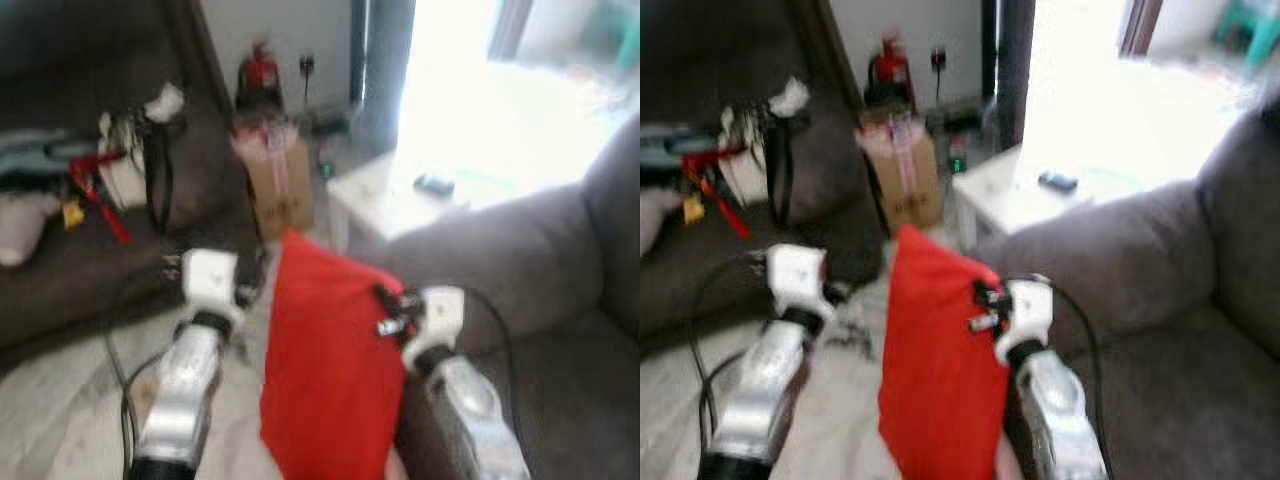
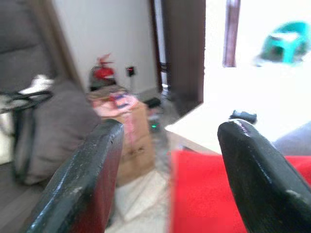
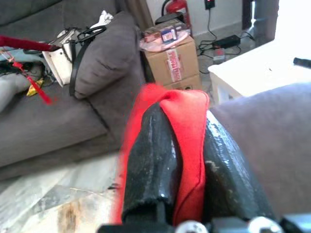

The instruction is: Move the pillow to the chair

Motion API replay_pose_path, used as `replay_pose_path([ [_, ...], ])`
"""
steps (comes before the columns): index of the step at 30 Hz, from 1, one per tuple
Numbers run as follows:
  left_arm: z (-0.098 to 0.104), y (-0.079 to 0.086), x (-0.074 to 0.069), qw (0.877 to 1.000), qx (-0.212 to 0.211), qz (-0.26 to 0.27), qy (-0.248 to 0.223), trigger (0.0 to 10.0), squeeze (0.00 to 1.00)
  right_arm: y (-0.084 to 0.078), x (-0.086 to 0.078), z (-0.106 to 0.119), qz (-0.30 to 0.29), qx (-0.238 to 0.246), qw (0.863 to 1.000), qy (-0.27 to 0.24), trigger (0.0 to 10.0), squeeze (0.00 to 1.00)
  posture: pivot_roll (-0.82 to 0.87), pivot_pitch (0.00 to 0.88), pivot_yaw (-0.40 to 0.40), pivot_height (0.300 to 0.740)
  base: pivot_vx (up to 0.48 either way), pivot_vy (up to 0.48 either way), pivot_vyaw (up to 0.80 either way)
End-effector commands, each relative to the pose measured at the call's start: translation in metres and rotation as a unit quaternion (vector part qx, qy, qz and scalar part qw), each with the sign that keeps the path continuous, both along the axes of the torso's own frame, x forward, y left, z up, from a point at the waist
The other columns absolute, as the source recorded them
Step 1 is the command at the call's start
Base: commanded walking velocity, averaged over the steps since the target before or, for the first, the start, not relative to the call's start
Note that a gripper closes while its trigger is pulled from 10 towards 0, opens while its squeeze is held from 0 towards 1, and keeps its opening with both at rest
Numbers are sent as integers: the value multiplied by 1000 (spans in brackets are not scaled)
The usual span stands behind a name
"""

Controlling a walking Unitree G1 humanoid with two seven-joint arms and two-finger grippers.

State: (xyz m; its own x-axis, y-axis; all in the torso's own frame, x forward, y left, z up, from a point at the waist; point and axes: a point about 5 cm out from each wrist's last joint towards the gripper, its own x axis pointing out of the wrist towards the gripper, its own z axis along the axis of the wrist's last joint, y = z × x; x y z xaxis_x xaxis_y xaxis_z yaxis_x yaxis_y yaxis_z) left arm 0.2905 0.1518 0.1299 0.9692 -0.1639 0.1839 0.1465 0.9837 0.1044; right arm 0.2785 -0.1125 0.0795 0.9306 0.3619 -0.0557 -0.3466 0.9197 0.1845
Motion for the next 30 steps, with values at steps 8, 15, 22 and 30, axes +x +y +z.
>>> replay_pose_path([
  [8,-13,19,-5,999,4,33,30,10000,0,15,11,35,16,21,996,-80,10000,0,34,0,56,740,0,0,0],
  [15,-13,17,-5,999,-1,30,29,10000,0,14,13,34,11,19,997,-78,10000,0,37,0,57,740,0,0,0],
  [22,-13,15,-7,999,-2,24,29,10000,0,11,14,34,6,18,997,-78,10000,0,36,0,59,740,-35,0,0],
  [30,-13,13,-6,999,-4,22,28,10000,0,7,16,33,4,12,997,-78,10000,0,29,0,55,740,-259,0,0],
])
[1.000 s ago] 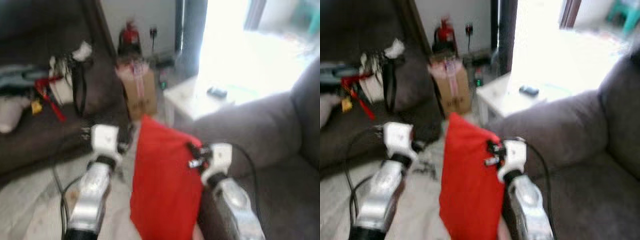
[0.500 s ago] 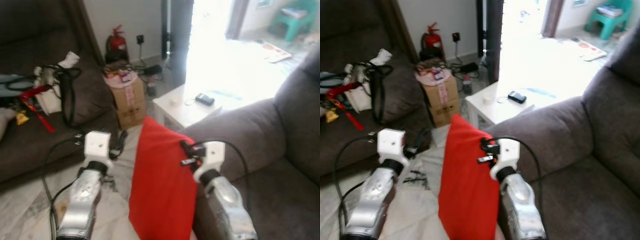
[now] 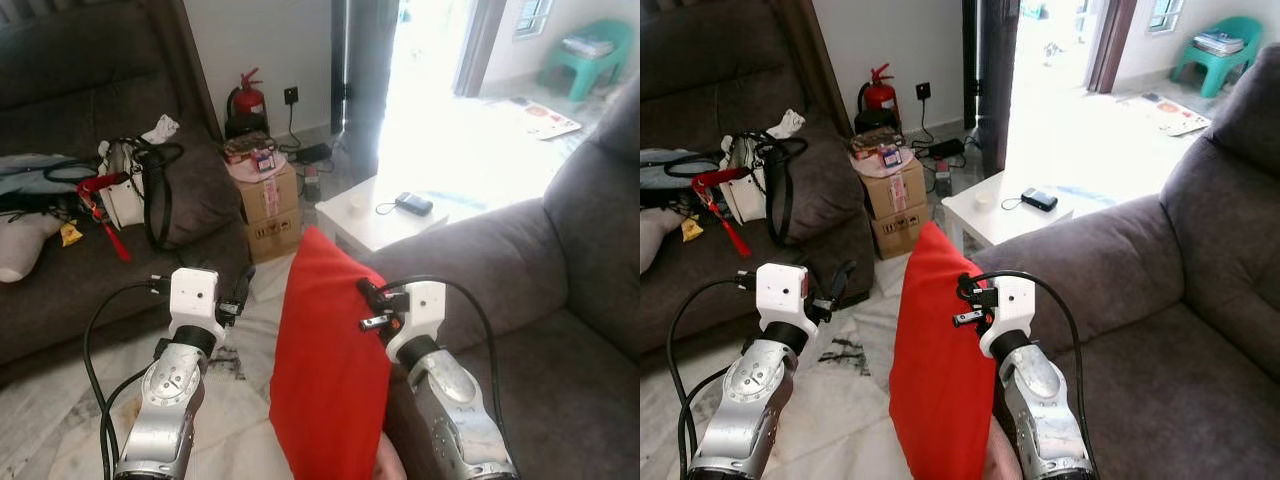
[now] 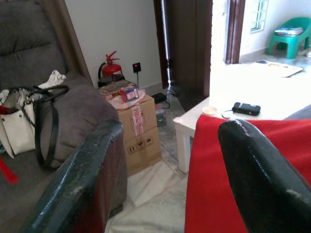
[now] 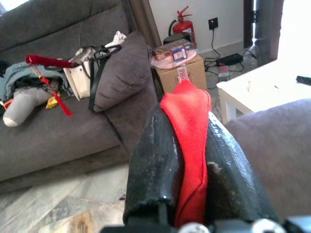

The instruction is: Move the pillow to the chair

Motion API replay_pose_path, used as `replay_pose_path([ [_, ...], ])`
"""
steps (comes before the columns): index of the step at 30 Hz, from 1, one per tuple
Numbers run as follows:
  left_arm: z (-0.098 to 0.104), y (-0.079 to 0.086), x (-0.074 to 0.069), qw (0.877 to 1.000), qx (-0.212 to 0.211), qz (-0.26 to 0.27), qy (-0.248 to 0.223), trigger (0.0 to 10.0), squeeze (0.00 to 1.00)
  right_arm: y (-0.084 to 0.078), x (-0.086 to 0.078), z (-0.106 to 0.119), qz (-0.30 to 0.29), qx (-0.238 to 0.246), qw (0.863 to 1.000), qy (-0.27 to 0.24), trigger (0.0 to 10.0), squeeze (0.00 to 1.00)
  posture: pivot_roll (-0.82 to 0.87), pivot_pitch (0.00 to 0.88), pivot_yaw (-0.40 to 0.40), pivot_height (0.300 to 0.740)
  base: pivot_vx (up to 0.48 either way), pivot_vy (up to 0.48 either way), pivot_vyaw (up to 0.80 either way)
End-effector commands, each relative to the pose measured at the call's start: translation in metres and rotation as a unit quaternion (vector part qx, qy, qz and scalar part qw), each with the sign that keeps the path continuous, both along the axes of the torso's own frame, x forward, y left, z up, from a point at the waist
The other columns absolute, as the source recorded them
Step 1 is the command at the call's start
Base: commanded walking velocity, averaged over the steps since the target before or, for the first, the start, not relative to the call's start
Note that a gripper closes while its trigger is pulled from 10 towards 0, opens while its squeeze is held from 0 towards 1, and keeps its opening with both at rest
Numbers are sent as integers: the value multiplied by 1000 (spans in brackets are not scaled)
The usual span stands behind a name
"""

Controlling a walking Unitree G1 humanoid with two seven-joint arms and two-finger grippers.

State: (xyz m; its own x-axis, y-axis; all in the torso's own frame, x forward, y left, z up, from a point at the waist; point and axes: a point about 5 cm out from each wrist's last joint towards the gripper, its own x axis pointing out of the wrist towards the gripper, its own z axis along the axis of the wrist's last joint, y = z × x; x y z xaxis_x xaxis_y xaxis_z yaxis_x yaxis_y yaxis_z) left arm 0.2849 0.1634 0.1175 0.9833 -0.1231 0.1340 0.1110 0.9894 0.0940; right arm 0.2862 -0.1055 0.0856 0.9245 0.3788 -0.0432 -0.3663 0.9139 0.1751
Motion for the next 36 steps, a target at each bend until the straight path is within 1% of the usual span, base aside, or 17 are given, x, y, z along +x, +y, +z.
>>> replay_pose_path([
  [1,-1,1,-1,1000,-2,1,2,10000,0,-2,9,27,-7,12,997,-70,10000,0,28,0,54,740,-307,0,0],
  [10,-1,-1,-1,1000,0,0,1,10000,0,-4,11,28,-7,8,997,-71,10000,0,26,0,48,740,-289,0,0],
  [13,-2,-1,0,1000,0,2,1,10000,0,-2,11,28,-3,6,997,-72,10000,0,24,0,46,740,0,0,0],
  [20,-4,-1,-1,1000,-1,5,4,10000,0,-3,10,27,-3,7,998,-70,10000,0,26,0,40,740,0,0,0],
  [26,-4,0,-2,1000,-2,10,4,10000,0,-4,11,28,-8,17,997,-70,10000,0,27,0,39,740,0,0,0],
  [36,-4,0,0,1000,-3,9,2,10000,0,-2,12,29,8,0,997,-77,10000,0,25,0,36,740,0,0,0],
])
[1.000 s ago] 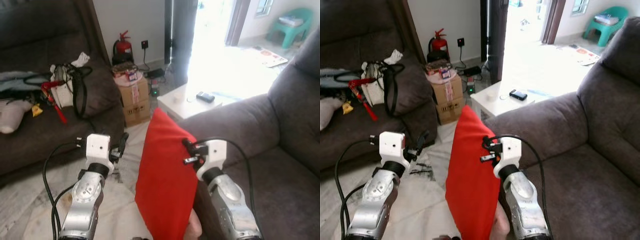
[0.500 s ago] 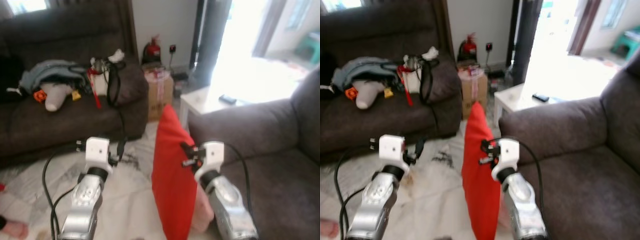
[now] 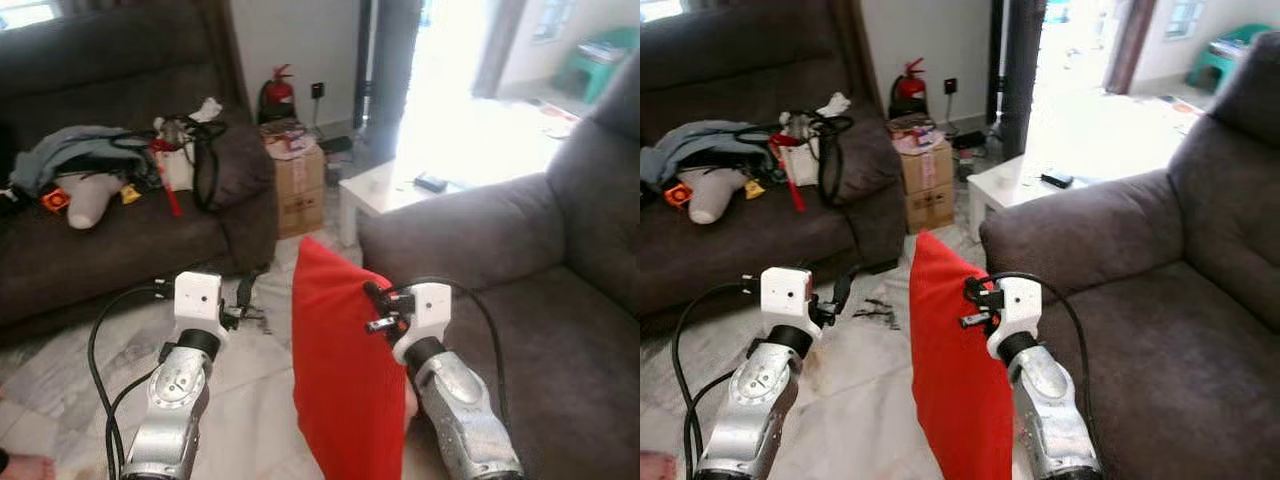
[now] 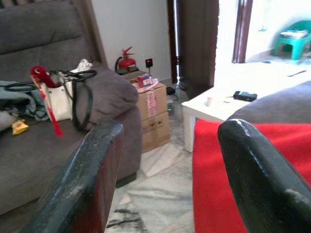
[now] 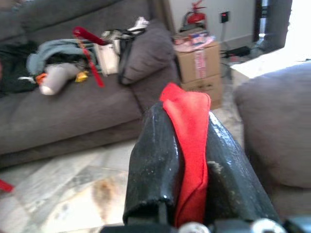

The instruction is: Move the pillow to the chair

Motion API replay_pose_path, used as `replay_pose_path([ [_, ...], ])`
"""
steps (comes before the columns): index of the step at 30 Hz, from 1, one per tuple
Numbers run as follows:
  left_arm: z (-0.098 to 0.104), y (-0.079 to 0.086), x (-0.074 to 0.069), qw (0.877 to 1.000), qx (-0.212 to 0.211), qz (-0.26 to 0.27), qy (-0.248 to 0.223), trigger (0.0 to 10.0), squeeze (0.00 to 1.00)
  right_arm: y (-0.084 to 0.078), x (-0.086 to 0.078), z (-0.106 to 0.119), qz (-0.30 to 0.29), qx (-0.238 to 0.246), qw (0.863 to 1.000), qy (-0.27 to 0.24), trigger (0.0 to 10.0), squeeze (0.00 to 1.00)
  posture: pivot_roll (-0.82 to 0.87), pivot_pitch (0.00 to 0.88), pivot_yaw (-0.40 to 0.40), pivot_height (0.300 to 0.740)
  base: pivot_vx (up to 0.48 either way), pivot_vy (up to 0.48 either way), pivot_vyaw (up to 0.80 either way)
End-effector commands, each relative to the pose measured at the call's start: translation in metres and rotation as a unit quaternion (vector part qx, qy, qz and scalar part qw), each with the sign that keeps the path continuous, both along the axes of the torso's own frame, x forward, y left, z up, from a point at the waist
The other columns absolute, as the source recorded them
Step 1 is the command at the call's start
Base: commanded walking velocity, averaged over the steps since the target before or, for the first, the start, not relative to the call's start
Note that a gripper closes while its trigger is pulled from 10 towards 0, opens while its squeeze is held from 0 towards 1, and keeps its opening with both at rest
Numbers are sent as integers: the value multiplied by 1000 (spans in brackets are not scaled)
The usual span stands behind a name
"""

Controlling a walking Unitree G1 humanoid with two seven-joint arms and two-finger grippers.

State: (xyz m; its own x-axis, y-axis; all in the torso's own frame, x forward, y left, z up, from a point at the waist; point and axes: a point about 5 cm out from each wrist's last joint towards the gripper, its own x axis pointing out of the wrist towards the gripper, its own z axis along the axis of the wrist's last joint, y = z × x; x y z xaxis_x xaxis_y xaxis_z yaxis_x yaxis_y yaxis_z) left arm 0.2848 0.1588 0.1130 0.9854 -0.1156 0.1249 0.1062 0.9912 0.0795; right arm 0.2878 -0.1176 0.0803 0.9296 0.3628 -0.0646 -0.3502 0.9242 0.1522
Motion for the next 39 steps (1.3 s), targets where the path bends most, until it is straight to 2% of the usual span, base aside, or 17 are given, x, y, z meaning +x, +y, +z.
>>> replay_pose_path([
  [1,1,4,0,1000,4,4,-2,10000,0,11,10,35,22,16,996,-82,10000,0,26,0,36,740,0,0,0],
  [4,1,4,0,1000,4,3,-1,10000,0,15,9,35,42,15,996,-82,10000,0,25,0,35,740,0,0,0],
  [7,1,2,0,1000,3,-1,0,10000,0,28,3,38,114,27,990,-79,10000,0,25,0,35,740,0,0,0],
  [8,1,2,0,1000,2,-2,0,10000,0,35,-3,40,162,26,983,-81,10000,0,24,0,36,740,0,0,0],
  [9,1,2,0,1000,2,-2,0,10000,0,35,-3,40,162,26,983,-81,10000,0,24,0,36,740,0,0,0],
  [13,1,2,0,1000,2,-4,0,10000,0,45,-19,47,266,36,959,-85,10000,0,25,0,35,740,0,0,0],
  [15,1,2,0,1000,2,-4,0,10000,0,46,-21,47,283,39,955,-81,10000,0,25,0,35,740,0,0,0],
  [16,1,2,1,1000,2,-5,0,10000,0,49,-26,49,319,37,944,-78,10000,0,24,0,35,740,0,0,0],
  [23,1,0,2,1000,1,-10,0,10000,0,62,-40,55,391,48,916,-72,10000,0,25,0,36,740,0,0,0],
  [25,1,0,2,1000,1,-11,0,10000,0,63,-42,55,397,46,914,-73,10000,0,25,0,36,740,0,0,0],
  [26,1,0,2,1000,2,-12,1,10000,0,63,-40,55,387,50,918,-73,10000,0,25,0,37,740,0,0,0],
  [27,1,0,2,1000,2,-12,1,10000,0,58,-33,54,347,26,934,-87,10000,0,25,0,38,740,0,0,0],
  [28,1,0,2,1000,2,-11,1,10000,0,56,-29,53,327,14,940,-93,10000,0,25,0,38,740,0,0,0],
  [29,1,0,2,1000,1,-11,1,10000,0,47,-18,51,272,12,958,-90,10000,0,26,0,37,740,0,0,0],
  [32,1,0,1,1000,0,-9,0,10000,0,29,-4,53,195,10,976,-94,10000,0,23,0,40,740,0,0,0],
  [33,1,0,1,1000,-1,-8,0,10000,0,22,0,54,171,12,981,-94,10000,0,23,0,40,740,0,0,0],
  [39,0,-1,0,1000,-9,-6,2,10000,0,11,5,52,129,12,987,-90,10000,0,14,0,43,740,0,0,0],
])
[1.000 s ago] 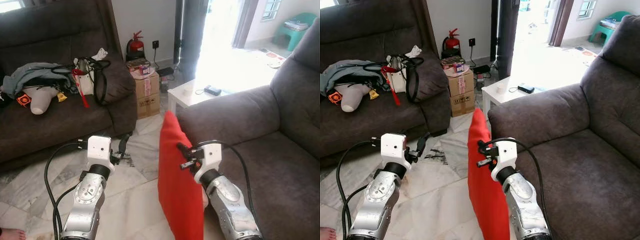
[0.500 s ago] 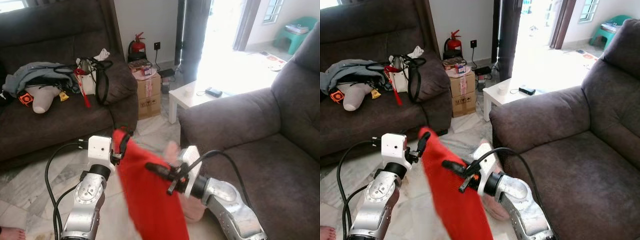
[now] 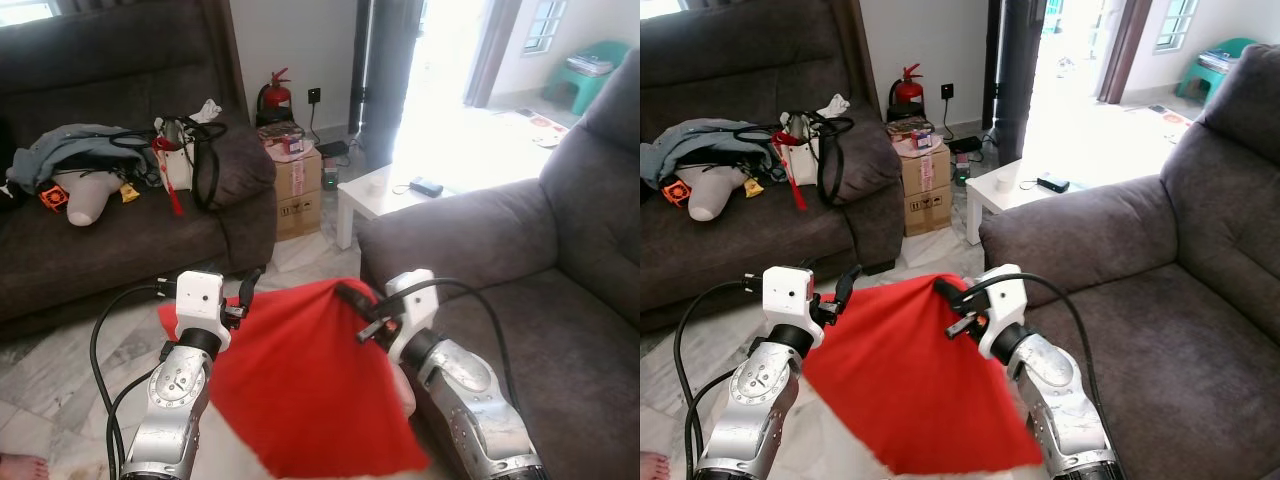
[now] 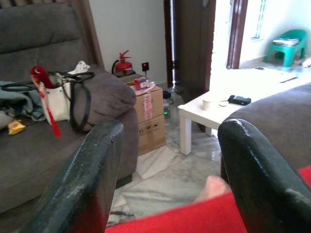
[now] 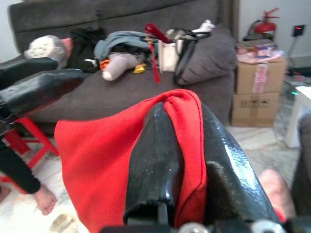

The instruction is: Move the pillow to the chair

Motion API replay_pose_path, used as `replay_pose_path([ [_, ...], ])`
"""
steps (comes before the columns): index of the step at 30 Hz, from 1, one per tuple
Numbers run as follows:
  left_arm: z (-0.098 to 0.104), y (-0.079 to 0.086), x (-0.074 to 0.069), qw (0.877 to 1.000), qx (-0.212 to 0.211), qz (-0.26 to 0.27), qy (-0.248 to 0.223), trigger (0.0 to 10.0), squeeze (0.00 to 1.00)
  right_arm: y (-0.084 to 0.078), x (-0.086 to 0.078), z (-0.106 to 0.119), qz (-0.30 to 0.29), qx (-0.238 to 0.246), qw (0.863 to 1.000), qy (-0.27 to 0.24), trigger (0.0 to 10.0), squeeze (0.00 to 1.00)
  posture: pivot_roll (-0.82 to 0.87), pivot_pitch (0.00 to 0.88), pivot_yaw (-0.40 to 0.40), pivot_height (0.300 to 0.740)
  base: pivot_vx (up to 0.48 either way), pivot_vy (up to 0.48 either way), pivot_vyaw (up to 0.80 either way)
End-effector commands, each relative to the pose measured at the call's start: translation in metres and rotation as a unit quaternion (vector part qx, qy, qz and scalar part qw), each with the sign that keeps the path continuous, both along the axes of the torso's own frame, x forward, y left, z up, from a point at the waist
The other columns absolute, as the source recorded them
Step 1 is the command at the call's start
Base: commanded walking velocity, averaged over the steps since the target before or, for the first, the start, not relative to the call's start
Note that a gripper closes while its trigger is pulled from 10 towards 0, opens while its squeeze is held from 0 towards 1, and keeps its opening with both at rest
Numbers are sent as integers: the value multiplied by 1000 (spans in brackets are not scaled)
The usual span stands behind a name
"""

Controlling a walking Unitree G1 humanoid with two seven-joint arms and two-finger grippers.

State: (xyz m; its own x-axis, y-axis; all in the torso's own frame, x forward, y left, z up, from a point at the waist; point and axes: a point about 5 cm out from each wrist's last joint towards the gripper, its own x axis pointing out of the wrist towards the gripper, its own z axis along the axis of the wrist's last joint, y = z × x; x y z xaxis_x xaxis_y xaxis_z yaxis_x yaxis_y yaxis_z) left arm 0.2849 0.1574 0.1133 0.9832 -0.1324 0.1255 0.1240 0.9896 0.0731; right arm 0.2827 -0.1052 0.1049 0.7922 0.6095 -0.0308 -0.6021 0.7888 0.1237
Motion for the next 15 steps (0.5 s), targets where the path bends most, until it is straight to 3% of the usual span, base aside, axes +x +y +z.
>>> replay_pose_path([
  [1,-1,0,0,1000,-6,3,2,10000,0,-1,10,27,-16,27,997,-65,10000,0,15,0,42,740,0,0,0],
  [15,-1,-1,1,1000,-4,0,4,10000,0,-2,13,19,-46,28,997,-58,10000,0,15,0,43,740,0,335,0],
])
